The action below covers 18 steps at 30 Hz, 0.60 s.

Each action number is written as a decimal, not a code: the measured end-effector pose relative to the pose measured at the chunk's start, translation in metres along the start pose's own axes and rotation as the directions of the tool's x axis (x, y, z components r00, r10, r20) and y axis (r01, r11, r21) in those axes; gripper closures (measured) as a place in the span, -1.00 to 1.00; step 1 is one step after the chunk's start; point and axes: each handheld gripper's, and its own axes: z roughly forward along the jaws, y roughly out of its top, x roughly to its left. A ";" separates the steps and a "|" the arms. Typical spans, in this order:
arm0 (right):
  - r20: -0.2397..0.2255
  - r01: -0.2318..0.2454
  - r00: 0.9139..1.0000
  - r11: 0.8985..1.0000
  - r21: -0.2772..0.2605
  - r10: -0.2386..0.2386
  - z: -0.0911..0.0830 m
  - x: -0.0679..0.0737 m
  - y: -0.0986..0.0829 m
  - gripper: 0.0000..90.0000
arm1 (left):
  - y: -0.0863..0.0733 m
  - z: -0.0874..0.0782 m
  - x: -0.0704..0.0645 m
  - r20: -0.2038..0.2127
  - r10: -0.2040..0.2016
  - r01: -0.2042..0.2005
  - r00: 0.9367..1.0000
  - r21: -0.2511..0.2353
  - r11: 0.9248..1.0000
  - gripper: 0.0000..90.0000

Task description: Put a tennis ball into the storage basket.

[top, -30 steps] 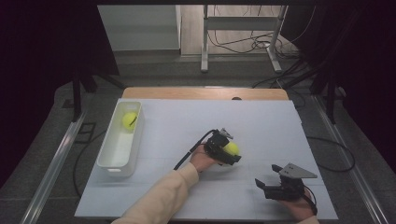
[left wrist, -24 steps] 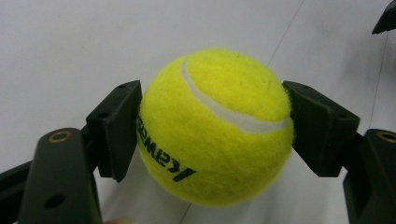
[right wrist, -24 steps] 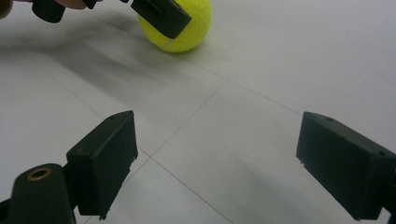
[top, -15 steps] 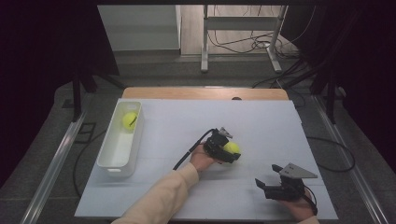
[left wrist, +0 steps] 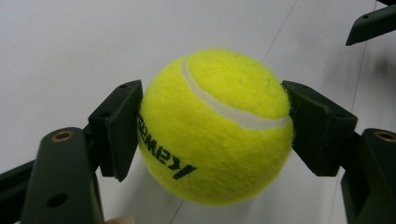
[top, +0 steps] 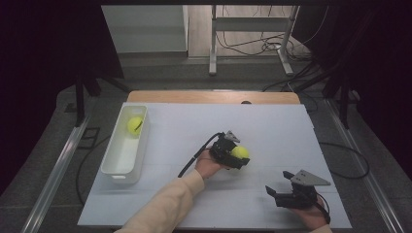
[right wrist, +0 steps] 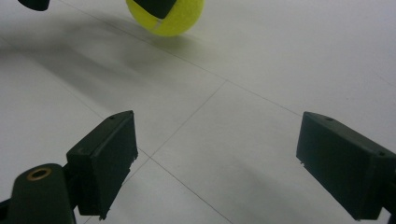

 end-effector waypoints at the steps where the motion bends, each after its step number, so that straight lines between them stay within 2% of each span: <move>1: 0.000 0.000 1.000 1.000 0.000 0.000 0.000 0.000 0.000 -0.71 | 0.000 -0.003 0.000 -0.002 -0.001 0.001 1.000 -0.005 1.000 -0.43; 18: 0.003 0.000 1.000 1.000 0.000 0.000 0.000 0.000 0.000 -0.71 | 0.001 -0.025 0.000 -0.011 -0.001 0.000 1.000 -0.052 0.999 -0.43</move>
